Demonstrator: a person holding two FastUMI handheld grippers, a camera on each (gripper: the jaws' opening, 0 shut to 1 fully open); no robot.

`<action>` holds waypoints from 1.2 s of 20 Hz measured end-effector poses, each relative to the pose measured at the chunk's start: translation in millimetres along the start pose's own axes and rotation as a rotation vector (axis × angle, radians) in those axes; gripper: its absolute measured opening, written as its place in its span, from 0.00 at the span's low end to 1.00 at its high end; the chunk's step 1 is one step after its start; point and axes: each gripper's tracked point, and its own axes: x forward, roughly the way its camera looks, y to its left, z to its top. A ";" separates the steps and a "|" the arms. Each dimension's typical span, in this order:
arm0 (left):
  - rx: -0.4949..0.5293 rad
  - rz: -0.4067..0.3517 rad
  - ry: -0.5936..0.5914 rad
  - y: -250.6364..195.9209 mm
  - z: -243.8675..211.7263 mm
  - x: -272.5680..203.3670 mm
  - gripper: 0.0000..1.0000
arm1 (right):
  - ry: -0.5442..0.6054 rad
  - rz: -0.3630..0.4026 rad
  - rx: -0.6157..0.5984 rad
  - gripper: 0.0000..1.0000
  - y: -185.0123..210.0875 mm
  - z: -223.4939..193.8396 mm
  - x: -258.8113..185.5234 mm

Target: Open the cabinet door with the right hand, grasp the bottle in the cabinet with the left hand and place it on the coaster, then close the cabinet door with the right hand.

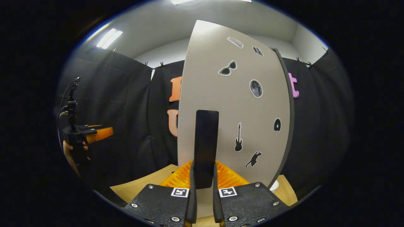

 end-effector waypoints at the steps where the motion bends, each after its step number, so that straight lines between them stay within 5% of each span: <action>1: -0.005 -0.008 -0.001 -6.3 0.2 1.9 0.95 | -0.011 -0.007 0.000 0.20 -3.8 0.7 -4.2; 11: -0.002 -0.148 0.017 -101.9 -9.7 21.8 0.95 | -0.114 -0.196 -0.064 0.15 -69.1 12.3 -53.3; 24: -0.033 -0.400 0.082 -294.0 -38.5 63.4 0.94 | -0.154 -0.276 0.016 0.14 -125.0 9.3 -81.2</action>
